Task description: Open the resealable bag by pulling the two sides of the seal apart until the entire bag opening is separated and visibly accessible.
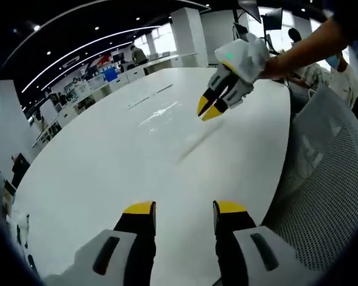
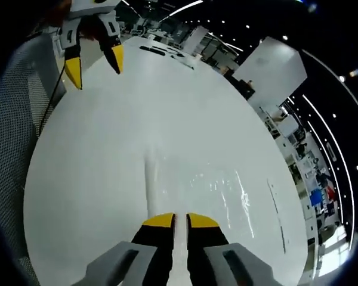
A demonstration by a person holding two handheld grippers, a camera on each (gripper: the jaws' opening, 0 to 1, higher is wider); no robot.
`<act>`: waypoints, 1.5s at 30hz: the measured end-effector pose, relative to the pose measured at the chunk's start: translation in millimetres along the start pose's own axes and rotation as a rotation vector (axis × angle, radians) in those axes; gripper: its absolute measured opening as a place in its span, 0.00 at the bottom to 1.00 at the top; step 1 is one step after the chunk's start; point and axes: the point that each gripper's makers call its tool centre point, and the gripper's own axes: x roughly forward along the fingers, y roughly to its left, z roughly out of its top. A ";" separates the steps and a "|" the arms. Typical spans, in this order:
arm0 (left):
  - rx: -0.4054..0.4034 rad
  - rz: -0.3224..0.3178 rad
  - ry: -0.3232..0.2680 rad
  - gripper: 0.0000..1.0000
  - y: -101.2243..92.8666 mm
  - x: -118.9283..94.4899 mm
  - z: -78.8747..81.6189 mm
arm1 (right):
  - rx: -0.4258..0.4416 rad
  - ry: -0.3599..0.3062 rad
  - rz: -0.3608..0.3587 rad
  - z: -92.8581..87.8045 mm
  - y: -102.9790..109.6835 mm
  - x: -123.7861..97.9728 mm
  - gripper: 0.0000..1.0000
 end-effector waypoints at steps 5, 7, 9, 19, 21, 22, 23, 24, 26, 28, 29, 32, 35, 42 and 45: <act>-0.003 0.001 0.004 0.37 -2.0 -2.2 -2.1 | 0.068 -0.005 0.002 -2.4 8.7 -4.9 0.08; 0.004 -0.001 0.001 0.37 -3.0 -3.1 -1.0 | 0.134 -0.008 0.018 -4.0 14.5 -6.7 0.09; 0.008 -0.004 0.003 0.38 -3.6 -2.9 -0.9 | 0.188 -0.021 0.018 -4.7 16.0 -8.8 0.10; 0.017 0.002 -0.026 0.38 -1.4 -8.8 9.6 | 0.390 -0.036 0.020 -20.6 26.1 -37.6 0.16; 0.014 0.001 -0.040 0.39 0.2 -11.0 12.2 | 0.445 -0.047 0.000 -25.2 25.3 -45.6 0.16; 0.008 0.002 -0.046 0.39 1.8 -11.9 12.8 | 0.468 -0.050 -0.001 -26.9 25.8 -48.6 0.17; 0.004 0.004 -0.050 0.39 2.6 -12.7 13.2 | 0.499 -0.060 -0.015 -28.8 25.1 -53.4 0.17; 0.000 0.006 -0.053 0.39 3.4 -13.5 13.9 | 0.516 -0.062 -0.021 -30.6 25.2 -56.5 0.18; -0.009 0.012 -0.063 0.39 5.1 -16.0 14.9 | 0.540 -0.059 -0.023 -35.4 27.5 -64.1 0.20; -0.017 0.020 -0.071 0.40 7.1 -18.6 14.8 | 0.555 -0.061 -0.030 -37.5 30.1 -73.2 0.22; -0.019 0.021 -0.073 0.40 7.4 -19.3 14.9 | 0.568 -0.064 -0.032 -38.4 31.8 -78.3 0.23; -0.025 0.030 -0.084 0.41 8.6 -24.0 14.4 | 0.594 -0.071 -0.039 -40.5 35.5 -89.1 0.27; -0.032 0.036 -0.089 0.42 8.4 -27.8 13.9 | 0.621 -0.076 -0.051 -42.0 37.7 -98.0 0.29; -0.049 0.062 -0.105 0.54 8.3 -35.6 12.7 | 0.704 -0.103 -0.044 -39.1 49.4 -117.5 0.37; -0.082 0.070 -0.122 0.60 8.2 -40.3 13.1 | 0.744 -0.121 -0.053 -36.7 52.3 -124.9 0.41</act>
